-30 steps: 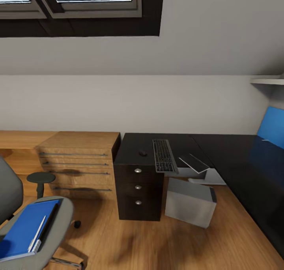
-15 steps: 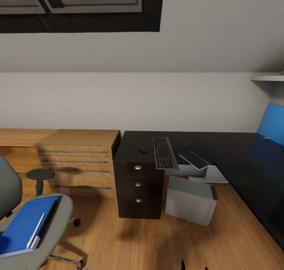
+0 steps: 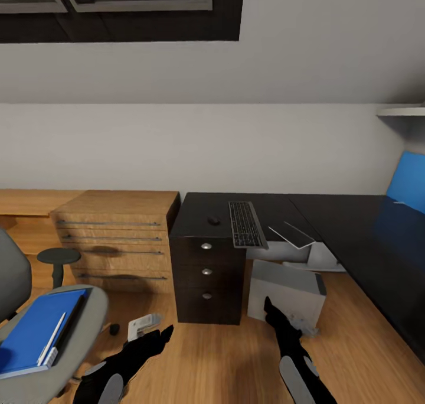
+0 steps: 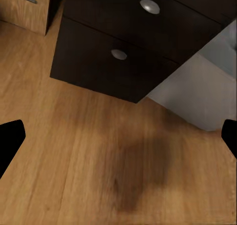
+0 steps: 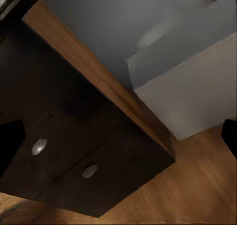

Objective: In the bedroom, organize the workspace by keeping the computer under the desk, ensuring the monitor is on the desk, placing the keyboard on the desk next to the monitor, placing the mouse on the desk next to the keyboard, moving the folder from the swivel chair onto the desk next to the mouse, stacking the notebook on top of the folder with the pen on top of the notebook, and positioning the swivel chair next to the desk.

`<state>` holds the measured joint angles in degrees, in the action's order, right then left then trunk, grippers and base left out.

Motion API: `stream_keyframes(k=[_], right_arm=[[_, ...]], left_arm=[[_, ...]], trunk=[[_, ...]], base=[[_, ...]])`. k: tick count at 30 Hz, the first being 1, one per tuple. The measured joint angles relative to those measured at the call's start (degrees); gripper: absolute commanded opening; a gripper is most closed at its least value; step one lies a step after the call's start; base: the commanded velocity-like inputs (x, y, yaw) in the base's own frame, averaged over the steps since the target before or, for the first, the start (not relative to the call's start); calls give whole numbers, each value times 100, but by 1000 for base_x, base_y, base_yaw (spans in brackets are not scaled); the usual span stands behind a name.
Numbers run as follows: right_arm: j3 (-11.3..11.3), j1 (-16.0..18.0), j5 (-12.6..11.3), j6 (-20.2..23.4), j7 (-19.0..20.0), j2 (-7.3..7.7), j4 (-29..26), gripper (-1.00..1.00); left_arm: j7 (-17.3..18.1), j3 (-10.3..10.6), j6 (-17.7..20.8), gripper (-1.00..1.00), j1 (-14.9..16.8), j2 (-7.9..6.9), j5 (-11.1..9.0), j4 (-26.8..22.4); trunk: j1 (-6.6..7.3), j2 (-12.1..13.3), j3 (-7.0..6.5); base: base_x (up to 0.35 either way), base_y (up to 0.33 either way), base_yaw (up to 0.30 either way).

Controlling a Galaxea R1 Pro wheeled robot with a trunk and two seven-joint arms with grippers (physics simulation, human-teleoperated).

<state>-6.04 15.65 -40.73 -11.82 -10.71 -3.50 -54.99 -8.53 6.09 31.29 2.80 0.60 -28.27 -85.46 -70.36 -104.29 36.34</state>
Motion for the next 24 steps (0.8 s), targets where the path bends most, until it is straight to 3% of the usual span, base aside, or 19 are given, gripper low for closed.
stream_keyframes(k=[1, 3, 6, 8, 9, 12, 13, 15, 17, 24], right_arm=[[5, 1, -155, 144, 0, 2, -162, 100], [30, 4, -722, 552, -5, 11, -756, 100], [75, 4, -1232, 844, -9, 37, -1330, 100], [143, 6, -1737, 1116, 26, 170, -1787, 100], [149, 5, -1823, 1161, 58, 200, -1850, 100], [153, 0, -1915, 1270, 202, 241, -1977, 100], [154, -19, -1954, 1560, 733, 262, -2279, 100], [154, -28, -1958, 1621, 869, 267, -2346, 100], [159, -37, -1947, 1665, 992, 271, -2333, 100], [161, -41, -1927, 1660, 1002, 272, -2086, 100]], left_arm=[[0, -2, 47, 100, 0, 2, -29, -92], [-1, 0, 151, 100, -1, 7, -103, -341], [3, -18, 192, 100, -2, 9, -135, -451], [6, -54, 205, 100, -2, -6, -169, -494], [7, -62, 204, 100, -2, -13, -174, -494], [7, -71, 192, 100, -2, -20, -171, -446], [-12, -27, 176, 100, -3, 0, -152, -54], [-16, 33, 170, 100, -2, 5, -151, 106], [-3, 274, 159, 100, -2, 2, -150, 220], [7, 309, 140, 100, -2, -22, -153, 238]], trunk=[[-22, -40, 18], [-66, -120, 54], [-132, -240, 108], [-176, -321, 144], [-198, -361, 162], [-264, -481, 216], [-286, -521, 234], [-309, -563, 252], [-309, -563, 253], [-306, -563, 252]], base=[[0, 0, 0], [0, 0, 0], [0, 0, 0], [0, 0, 0], [0, 0, 0], [0, 0, 0], [0, 0, 0], [0, 0, 0], [0, 0, 0], [114, 0, 0]])
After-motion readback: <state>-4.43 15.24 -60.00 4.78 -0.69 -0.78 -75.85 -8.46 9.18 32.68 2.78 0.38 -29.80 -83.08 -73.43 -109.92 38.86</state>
